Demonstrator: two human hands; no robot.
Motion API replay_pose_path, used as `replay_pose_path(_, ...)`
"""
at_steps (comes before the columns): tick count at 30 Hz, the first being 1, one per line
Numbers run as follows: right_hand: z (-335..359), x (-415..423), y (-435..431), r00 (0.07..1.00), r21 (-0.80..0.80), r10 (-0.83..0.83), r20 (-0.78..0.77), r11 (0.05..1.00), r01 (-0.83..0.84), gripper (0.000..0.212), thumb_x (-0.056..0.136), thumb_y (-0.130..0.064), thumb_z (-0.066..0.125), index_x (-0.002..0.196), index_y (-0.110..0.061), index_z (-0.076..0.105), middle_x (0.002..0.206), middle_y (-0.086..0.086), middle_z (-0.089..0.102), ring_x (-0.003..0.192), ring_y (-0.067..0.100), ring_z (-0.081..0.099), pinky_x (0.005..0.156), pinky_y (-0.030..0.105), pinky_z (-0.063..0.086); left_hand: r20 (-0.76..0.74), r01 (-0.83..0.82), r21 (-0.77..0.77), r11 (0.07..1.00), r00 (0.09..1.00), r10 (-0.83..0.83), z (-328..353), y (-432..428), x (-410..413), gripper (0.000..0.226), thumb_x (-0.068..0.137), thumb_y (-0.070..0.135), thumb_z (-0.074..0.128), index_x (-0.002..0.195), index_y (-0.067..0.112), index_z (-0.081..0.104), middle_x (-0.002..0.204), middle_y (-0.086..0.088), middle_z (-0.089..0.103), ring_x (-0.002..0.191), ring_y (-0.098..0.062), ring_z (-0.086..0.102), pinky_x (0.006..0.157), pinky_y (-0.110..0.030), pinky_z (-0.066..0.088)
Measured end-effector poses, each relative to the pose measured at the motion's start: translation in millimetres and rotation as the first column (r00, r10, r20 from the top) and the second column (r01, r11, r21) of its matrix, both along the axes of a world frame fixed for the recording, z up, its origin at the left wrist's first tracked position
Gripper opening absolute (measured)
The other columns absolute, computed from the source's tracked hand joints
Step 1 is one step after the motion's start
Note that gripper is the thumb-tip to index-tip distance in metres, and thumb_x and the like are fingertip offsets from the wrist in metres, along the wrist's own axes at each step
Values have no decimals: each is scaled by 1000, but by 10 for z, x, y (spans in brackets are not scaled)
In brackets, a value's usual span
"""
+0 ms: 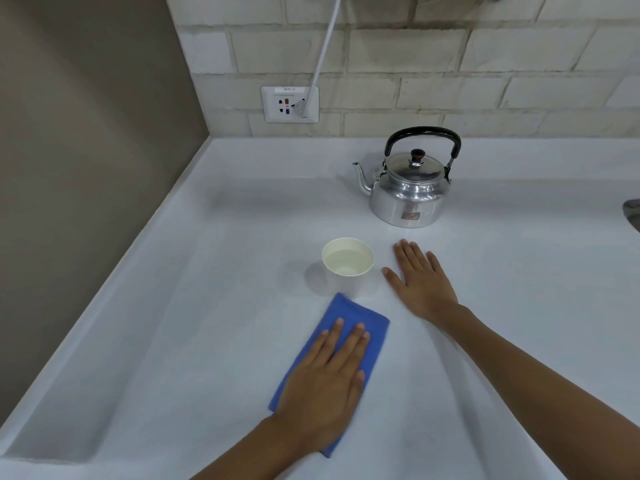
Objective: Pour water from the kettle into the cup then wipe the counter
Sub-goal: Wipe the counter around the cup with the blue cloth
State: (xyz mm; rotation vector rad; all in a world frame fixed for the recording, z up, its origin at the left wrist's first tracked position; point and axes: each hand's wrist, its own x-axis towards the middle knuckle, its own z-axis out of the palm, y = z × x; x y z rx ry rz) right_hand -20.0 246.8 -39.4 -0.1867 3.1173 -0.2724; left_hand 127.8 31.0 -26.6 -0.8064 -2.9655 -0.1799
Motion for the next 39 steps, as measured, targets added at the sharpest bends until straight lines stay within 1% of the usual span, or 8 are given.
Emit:
replay_pose_path(7,139,158,103,985,-217,-122,-120,972,94,50,98,-31,30,143,-11,22,154,7,22,143,17,6,116,37,-6,26,28,-22,999,999,-27,100,661,-90,52,89,40,24,127,23,55,135,10,53,127,-12,46,101,-28,41)
replay_pose_path(12,432,540,151,929,-464,-304,-210,868,179,42,94,-11,41,136,-4,38,148,14,34,142,24,12,115,37,2,50,-18,369,929,999,0,247,82,-212,43,97,31,32,133,17,48,143,5,42,136,-8,24,115,-23,4)
replay_pose_path(15,450,945,-217,969,-449,-187,-160,888,98,47,95,-16,41,140,-6,30,153,11,22,143,21,4,113,27,-2,-10,-193,478,857,974,225,198,-414,-493,37,98,13,41,135,12,45,143,4,38,138,-14,25,113,-20,9)
replay_pose_path(20,209,1307,-884,993,-308,-121,8,944,118,65,97,-42,21,142,-11,-15,155,8,-17,134,16,-27,112,30,-15,183,-438,267,859,898,401,31,-672,-983,51,100,28,25,146,10,9,157,-5,7,144,-18,1,114,-28,-2)
replay_pose_path(25,150,1352,-940,987,-168,-138,-85,978,122,73,84,-56,-5,143,-11,-9,154,10,-11,139,28,-17,114,38,-18,101,-449,162,879,893,438,-150,-648,-1047,54,100,32,20,145,7,2,157,-8,4,144,-20,2,115,-29,-2)
replay_pose_path(32,144,1402,-436,993,-101,-70,-99,993,60,74,92,-53,6,138,-2,33,147,15,33,136,33,26,111,33,7,41,-433,126,893,901,431,-196,-658,-1055,55,99,33,20,145,7,3,157,-7,5,144,-19,2,114,-29,-2)
replay_pose_path(36,108,1041,198,988,-53,-118,-98,992,113,85,83,-63,-7,144,-7,13,155,10,13,142,21,5,116,33,-3,48,-447,115,887,894,445,-181,-624,-1050,55,100,32,18,145,6,0,157,-8,2,144,-20,0,115,-31,-1)
replay_pose_path(39,104,563,361,971,-32,-229,-69,973,227,70,92,-53,11,145,-8,1,157,9,3,143,21,-2,118,42,-1,34,-461,85,883,887,460,-189,-607,-1050,55,100,33,15,145,6,-3,157,-8,-2,144,-19,-3,115,-30,-4)
